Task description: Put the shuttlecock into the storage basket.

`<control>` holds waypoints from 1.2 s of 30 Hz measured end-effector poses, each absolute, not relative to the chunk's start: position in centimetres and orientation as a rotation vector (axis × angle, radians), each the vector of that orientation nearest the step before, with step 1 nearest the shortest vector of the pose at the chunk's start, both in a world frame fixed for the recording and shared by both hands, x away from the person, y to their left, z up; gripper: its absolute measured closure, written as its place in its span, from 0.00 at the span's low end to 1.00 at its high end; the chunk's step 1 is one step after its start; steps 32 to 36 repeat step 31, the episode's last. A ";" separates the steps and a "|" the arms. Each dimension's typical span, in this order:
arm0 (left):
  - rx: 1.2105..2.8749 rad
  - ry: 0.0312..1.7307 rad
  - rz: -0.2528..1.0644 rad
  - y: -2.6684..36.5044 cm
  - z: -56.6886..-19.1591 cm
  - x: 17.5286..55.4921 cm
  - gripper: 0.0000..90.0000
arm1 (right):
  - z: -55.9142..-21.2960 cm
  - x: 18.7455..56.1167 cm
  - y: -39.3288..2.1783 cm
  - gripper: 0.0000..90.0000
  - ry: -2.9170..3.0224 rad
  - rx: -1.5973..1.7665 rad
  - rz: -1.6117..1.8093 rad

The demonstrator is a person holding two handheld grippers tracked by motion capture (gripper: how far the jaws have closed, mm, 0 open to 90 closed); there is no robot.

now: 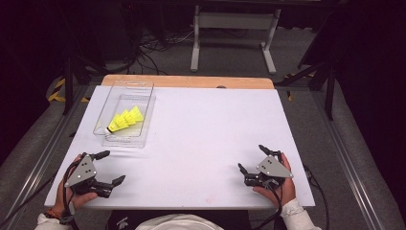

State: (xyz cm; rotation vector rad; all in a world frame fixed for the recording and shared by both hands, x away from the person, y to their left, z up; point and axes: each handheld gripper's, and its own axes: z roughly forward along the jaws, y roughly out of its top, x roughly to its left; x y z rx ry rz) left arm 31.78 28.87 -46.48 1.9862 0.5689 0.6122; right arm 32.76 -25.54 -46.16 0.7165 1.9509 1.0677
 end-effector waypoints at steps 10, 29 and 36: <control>1.987 0.565 0.607 28.9 -46.5 31.7 0.05 | -46.1 32.8 -25.4 0.10 1.956 0.714 1.052; 1.995 0.578 0.597 28.8 -46.6 32.1 0.05 | -46.1 32.9 -25.7 0.09 1.938 0.735 1.054; 1.998 0.581 0.594 28.8 -46.6 32.2 0.05 | -46.1 32.9 -25.7 0.09 1.937 0.736 1.052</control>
